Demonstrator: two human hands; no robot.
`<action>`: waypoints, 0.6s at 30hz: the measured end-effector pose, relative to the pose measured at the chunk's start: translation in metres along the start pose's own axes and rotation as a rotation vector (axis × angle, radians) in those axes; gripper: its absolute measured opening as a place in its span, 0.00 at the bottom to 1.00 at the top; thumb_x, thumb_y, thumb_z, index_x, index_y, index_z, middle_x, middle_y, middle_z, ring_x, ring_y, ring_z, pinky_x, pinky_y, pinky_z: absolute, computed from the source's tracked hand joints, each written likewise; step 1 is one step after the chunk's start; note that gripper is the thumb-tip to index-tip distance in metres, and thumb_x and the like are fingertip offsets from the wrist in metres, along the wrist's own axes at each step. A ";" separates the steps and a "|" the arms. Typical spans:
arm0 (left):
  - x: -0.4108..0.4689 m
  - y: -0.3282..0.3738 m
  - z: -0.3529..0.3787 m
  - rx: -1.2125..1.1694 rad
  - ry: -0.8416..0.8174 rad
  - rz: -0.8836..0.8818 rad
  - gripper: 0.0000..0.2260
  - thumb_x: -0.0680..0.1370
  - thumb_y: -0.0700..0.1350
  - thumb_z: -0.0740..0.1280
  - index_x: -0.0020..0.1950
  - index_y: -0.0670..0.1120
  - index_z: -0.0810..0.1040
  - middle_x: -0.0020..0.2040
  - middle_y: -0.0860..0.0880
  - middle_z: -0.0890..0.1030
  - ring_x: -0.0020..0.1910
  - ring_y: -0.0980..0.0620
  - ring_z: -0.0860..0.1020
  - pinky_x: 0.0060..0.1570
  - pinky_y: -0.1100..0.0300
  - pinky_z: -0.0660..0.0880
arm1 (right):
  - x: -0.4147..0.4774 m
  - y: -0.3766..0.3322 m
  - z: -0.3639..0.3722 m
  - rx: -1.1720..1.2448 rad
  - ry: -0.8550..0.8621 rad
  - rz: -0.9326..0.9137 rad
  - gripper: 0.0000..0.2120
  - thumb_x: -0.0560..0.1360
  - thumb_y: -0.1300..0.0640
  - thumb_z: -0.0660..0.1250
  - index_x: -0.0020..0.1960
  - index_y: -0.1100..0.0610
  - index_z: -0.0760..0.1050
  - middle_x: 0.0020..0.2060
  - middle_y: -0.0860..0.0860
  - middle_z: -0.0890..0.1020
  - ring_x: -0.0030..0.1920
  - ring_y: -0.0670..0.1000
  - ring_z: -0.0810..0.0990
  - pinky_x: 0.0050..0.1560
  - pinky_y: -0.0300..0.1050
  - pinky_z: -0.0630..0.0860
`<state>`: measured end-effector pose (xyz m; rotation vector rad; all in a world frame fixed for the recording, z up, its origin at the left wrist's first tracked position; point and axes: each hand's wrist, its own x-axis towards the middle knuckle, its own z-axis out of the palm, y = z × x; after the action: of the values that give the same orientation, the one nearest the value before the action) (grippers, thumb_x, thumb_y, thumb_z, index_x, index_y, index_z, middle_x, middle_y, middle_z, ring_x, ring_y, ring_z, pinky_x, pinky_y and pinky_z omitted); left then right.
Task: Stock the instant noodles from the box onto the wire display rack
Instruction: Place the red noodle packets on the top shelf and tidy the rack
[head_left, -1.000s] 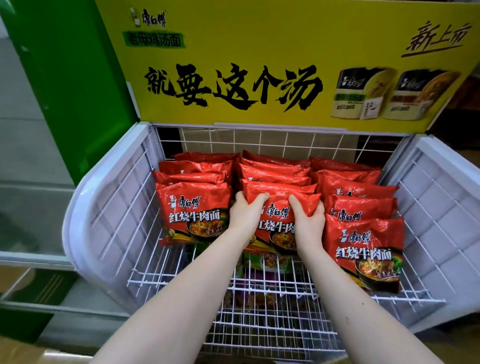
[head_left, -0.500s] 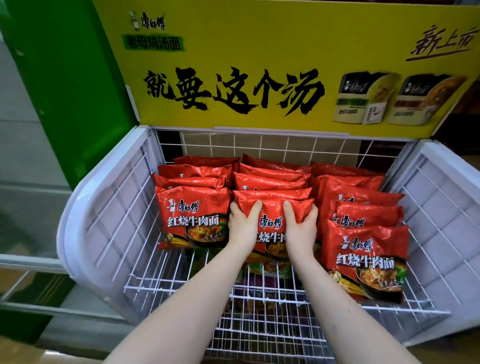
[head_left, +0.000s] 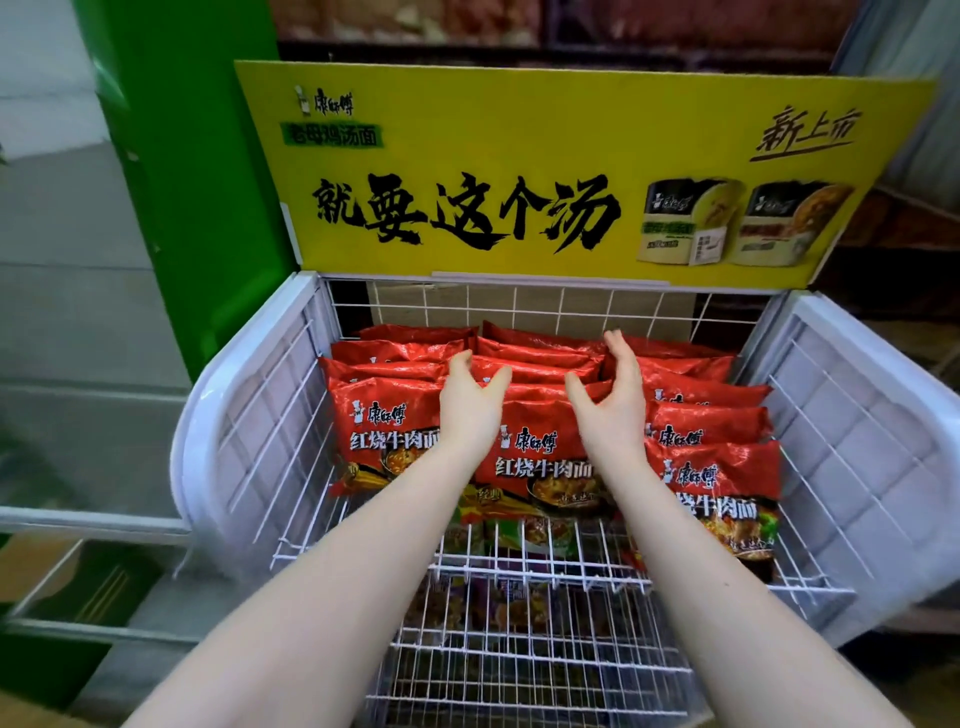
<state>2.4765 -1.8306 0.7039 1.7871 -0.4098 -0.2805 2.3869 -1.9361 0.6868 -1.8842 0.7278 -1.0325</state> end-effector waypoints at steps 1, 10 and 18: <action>0.000 0.003 -0.001 -0.005 0.015 0.019 0.25 0.79 0.47 0.64 0.73 0.44 0.62 0.72 0.46 0.67 0.71 0.48 0.66 0.67 0.56 0.63 | -0.001 -0.004 -0.003 -0.034 -0.011 -0.039 0.27 0.76 0.57 0.66 0.73 0.54 0.62 0.73 0.49 0.64 0.73 0.47 0.61 0.72 0.42 0.57; -0.017 -0.012 0.001 0.023 0.160 0.086 0.11 0.77 0.42 0.65 0.59 0.45 0.71 0.57 0.48 0.74 0.59 0.50 0.72 0.58 0.58 0.69 | -0.037 0.022 0.006 -0.698 -0.349 -0.201 0.22 0.78 0.48 0.59 0.71 0.48 0.65 0.73 0.46 0.64 0.75 0.49 0.54 0.75 0.50 0.49; -0.032 0.008 0.011 0.056 0.097 0.211 0.04 0.78 0.43 0.63 0.52 0.48 0.72 0.54 0.48 0.76 0.57 0.49 0.73 0.61 0.49 0.71 | -0.027 -0.007 -0.029 -0.560 -0.195 -0.291 0.21 0.78 0.51 0.61 0.70 0.51 0.67 0.71 0.49 0.68 0.74 0.51 0.60 0.74 0.50 0.51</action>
<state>2.4426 -1.8287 0.7081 1.7875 -0.5362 -0.0341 2.3490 -1.9225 0.6916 -2.5952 0.6867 -0.8526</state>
